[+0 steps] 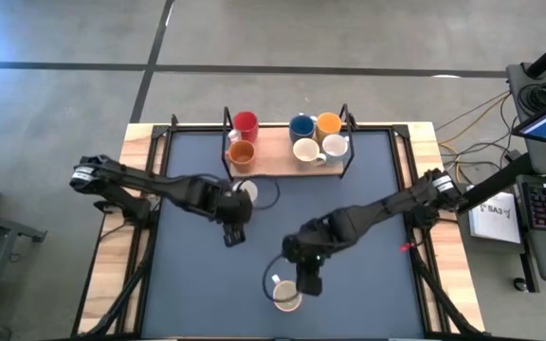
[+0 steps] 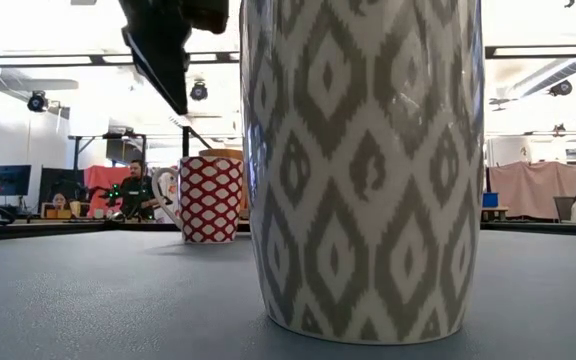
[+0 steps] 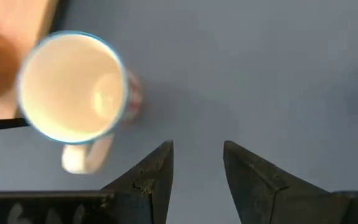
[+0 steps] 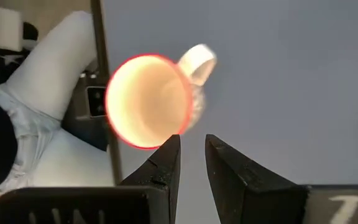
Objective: Place coffee mugs
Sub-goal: Move the gray cup to the center of the table
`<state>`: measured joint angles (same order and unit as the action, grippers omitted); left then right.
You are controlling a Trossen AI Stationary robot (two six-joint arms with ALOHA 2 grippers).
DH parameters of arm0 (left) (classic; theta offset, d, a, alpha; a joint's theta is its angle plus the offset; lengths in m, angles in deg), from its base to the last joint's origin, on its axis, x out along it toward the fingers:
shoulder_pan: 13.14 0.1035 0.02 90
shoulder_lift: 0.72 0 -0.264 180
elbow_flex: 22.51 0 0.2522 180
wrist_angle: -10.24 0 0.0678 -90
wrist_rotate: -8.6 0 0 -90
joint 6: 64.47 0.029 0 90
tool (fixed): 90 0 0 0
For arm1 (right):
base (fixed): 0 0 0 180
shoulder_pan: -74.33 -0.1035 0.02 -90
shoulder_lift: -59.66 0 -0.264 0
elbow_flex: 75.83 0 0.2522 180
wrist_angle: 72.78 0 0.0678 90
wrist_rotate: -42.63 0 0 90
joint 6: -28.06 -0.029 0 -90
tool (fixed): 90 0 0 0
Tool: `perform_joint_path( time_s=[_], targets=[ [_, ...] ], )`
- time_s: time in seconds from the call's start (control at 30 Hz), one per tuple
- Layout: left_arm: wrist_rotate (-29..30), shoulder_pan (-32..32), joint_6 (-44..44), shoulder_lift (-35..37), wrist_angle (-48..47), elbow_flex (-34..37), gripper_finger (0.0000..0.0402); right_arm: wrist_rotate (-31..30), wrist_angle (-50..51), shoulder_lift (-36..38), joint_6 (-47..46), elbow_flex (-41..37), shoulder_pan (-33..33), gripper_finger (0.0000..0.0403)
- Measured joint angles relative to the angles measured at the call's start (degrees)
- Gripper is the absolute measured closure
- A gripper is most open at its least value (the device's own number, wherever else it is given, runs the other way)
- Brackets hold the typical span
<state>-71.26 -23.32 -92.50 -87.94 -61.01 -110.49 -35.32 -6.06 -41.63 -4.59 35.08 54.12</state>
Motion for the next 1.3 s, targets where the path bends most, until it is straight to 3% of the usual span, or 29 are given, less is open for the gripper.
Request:
perform_joint_path(
  time_s=[0.4, 0.73, 1.3],
  targets=[
    [2.6, -7.8, -5.1, 0.0, -2.2, 0.0, 0.0277, 0.0, -10.4, 0.0, -6.7, -6.3, -4.1, 0.0309],
    [2.8, -8.1, -5.7, 0.0, -4.1, 0.1, 0.0277, -3.2, -15.1, 0.0, -8.5, -8.9, -4.0, 0.0276],
    [2.9, -8.2, -5.7, 0.0, -6.4, 0.1, 0.0278, -3.9, -21.4, -0.1, -10.2, -15.6, -4.2, 0.0280]
  ],
)
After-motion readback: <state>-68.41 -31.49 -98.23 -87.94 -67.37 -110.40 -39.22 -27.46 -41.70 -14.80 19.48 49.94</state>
